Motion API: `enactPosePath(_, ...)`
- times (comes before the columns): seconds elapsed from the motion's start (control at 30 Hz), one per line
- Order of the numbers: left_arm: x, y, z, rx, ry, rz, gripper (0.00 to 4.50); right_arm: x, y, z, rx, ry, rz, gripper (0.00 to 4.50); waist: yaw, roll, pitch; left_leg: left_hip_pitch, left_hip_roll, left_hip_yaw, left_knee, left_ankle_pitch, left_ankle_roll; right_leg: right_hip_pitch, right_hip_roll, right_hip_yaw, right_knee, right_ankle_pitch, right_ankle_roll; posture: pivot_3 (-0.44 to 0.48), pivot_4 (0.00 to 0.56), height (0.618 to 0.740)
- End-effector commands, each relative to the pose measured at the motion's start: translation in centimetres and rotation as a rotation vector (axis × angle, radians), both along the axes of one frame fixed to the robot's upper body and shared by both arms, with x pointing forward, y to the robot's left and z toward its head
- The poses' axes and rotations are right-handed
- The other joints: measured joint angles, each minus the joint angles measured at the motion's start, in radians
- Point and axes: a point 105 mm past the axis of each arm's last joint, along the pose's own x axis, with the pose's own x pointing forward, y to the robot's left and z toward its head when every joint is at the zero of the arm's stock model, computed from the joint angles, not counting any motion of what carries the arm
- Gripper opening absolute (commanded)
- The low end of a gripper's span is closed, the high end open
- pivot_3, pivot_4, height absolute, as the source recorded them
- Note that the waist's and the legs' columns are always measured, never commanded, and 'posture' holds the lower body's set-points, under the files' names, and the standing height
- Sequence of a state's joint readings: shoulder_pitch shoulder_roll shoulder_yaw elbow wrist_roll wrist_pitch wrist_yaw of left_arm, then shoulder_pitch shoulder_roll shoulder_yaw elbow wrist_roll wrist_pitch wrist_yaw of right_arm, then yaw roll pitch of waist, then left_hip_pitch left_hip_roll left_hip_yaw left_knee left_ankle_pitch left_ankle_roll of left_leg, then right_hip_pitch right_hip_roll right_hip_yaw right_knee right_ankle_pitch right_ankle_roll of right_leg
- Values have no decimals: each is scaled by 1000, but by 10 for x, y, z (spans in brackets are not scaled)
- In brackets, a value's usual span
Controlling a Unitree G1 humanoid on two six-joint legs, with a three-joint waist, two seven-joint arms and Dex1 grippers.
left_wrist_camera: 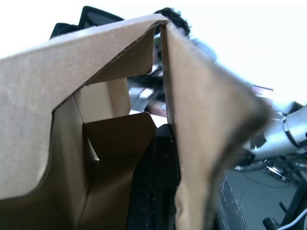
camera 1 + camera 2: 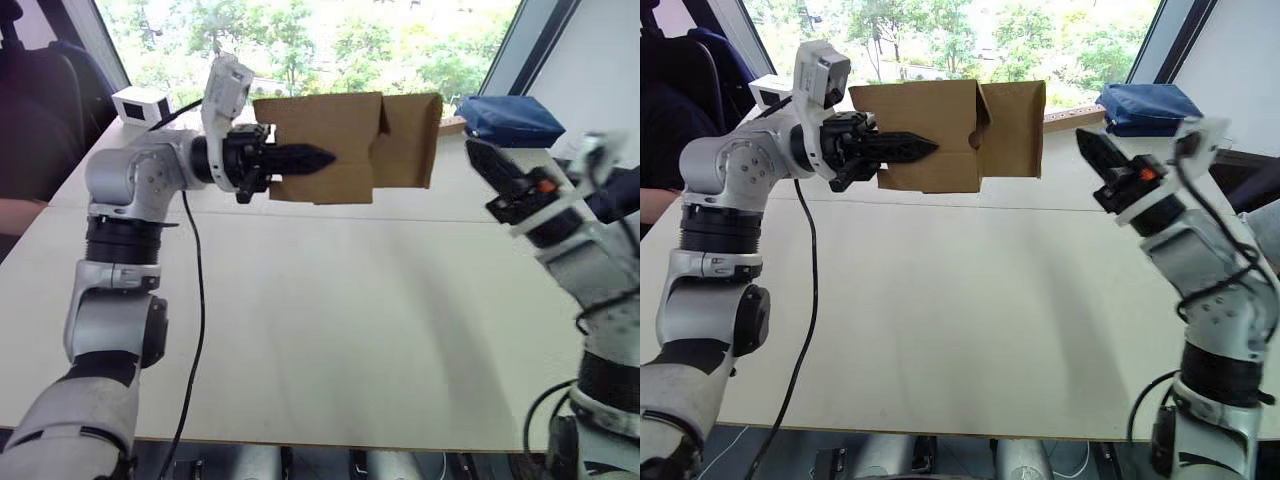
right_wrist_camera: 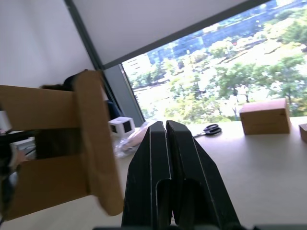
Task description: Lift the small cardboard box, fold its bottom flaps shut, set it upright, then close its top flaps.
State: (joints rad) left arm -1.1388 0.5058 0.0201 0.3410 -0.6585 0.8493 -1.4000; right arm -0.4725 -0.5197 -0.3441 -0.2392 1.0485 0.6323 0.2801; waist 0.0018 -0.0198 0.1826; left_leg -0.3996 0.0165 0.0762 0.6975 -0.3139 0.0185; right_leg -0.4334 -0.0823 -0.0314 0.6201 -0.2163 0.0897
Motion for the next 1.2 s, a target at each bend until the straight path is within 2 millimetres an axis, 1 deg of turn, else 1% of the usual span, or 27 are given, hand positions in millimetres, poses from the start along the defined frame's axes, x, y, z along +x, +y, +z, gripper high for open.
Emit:
enactPosePath(0.03, -6, 0, 12, -26, -39, -12, 0, 5, 6, 15, 12, -76, -24, 1075, 0, 0, 0, -2, 0, 0, 0, 0, 0, -2, 0, 0, 1, 0, 0, 0, 150, 740)
enactPosePath(0.07, -7, 0, 13, -28, -39, -13, 0, 7, 9, 14, 31, -72, -18, 1505, -1, 0, 0, -3, 0, 0, 0, 0, -1, -3, 0, 0, 1, 1, 1, 0, 150, 740)
enactPosePath(0.13, -7, 0, 13, -30, -38, -13, 0, 8, 14, 15, 75, -76, 5, 1505, 0, 0, 0, -6, 0, 0, 1, 1, -1, -6, 0, 0, 3, 1, 2, 0, 150, 740)
enactPosePath(0.2, -6, 0, 13, -32, -37, -10, 0, 5, 22, 19, 115, -87, 50, 1505, 0, 0, 0, -7, 0, 0, 2, 1, -2, -7, 0, 0, 5, 1, 2, 0, 150, 740)
enactPosePath(0.33, -3, 1, 12, -36, -33, 3, 0, -9, 40, 25, 174, -111, 173, 1505, 0, 0, 0, -7, 0, 0, 2, 1, -2, -8, -1, 0, 8, 1, 2, 0, 150, 740)
enactPosePath(0.5, -1, 1, 11, -37, -32, 8, 0, -24, 53, 26, 229, -117, 272, 1505, -5, 0, 0, -6, 0, 0, 2, 1, -2, -8, 0, 0, 9, 1, 2, 0, 150, 740)
enactPosePath(0.77, -5, -1, 10, -30, -35, -14, 0, -35, 64, 23, 304, -102, 366, 1505, -14, 0, 0, -7, 0, 0, 2, 1, -2, -9, 0, 0, 9, 1, 2, 0, 150, 740)
enactPosePath(1.0, -4, -1, 12, -34, -50, -7, 0, -37, 69, 24, 341, -103, 408, 1505, -14, 0, 0, -6, 0, 0, 2, 1, -2, -9, 0, 0, 9, 1, 2, 0, 150, 740)
enactPosePath(1.13, -4, -1, 11, -32, -51, -6, 0, -40, 67, 29, 417, -120, 438, 1505, -14, 0, 0, -6, 0, 0, 2, 1, -2, -9, 0, 0, 9, 1, 2, 0, 150, 740)
enactPosePath(1.2, -3, -1, 11, -33, -51, -4, 0, -40, 67, 30, 427, -121, 438, 1505, -14, 0, 0, -6, 0, 0, 2, 1, -2, -9, 0, 0, 9, 1, 2, 0, 150, 740)
